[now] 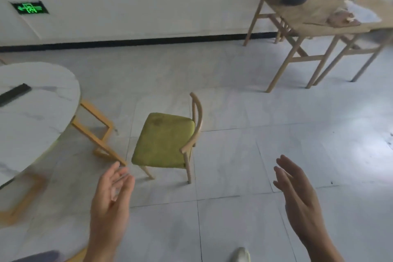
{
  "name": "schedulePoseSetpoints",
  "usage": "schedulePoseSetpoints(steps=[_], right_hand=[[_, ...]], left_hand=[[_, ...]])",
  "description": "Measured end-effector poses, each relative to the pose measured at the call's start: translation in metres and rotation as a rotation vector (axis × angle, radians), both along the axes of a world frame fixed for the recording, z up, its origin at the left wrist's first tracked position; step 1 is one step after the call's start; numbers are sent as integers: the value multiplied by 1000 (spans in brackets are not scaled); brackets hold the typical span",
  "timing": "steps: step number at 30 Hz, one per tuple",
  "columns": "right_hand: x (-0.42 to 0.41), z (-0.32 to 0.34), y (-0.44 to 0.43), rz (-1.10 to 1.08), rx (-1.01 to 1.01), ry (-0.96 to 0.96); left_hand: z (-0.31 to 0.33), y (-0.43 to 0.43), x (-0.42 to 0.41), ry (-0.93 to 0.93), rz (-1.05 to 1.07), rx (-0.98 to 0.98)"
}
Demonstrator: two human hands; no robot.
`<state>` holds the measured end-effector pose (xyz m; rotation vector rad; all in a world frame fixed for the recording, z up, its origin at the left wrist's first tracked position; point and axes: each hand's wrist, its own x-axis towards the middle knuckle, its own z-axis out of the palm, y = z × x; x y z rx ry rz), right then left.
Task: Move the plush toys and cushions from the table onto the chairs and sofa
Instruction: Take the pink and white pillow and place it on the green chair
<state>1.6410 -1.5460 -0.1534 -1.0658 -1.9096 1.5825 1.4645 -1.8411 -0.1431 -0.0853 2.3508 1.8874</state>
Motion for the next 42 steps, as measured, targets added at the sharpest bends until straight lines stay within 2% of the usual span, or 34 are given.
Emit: schedulePoseSetpoints(steps=[6, 13, 18, 25, 31, 37, 42], right_hand=[[-14, 1, 126, -27, -27, 11], [-113, -22, 238, 67, 0, -27], [-220, -27, 319, 28, 90, -47], [-353, 12, 428, -81, 159, -8], [-475, -17, 515, -139, 127, 39], [-636, -51, 640, -129, 84, 64], [-786, -22, 746, -73, 103, 94]], left_hand=[[-1, 149, -14, -21, -143, -15], [-20, 248, -103, -54, -112, 20], [-33, 341, -227, -72, -158, 68], [13, 472, -407, 42, -258, 58], [-4, 574, -536, 55, -286, 27], [-11, 703, -680, 19, -287, -31], [25, 796, -811, 49, -297, -48]])
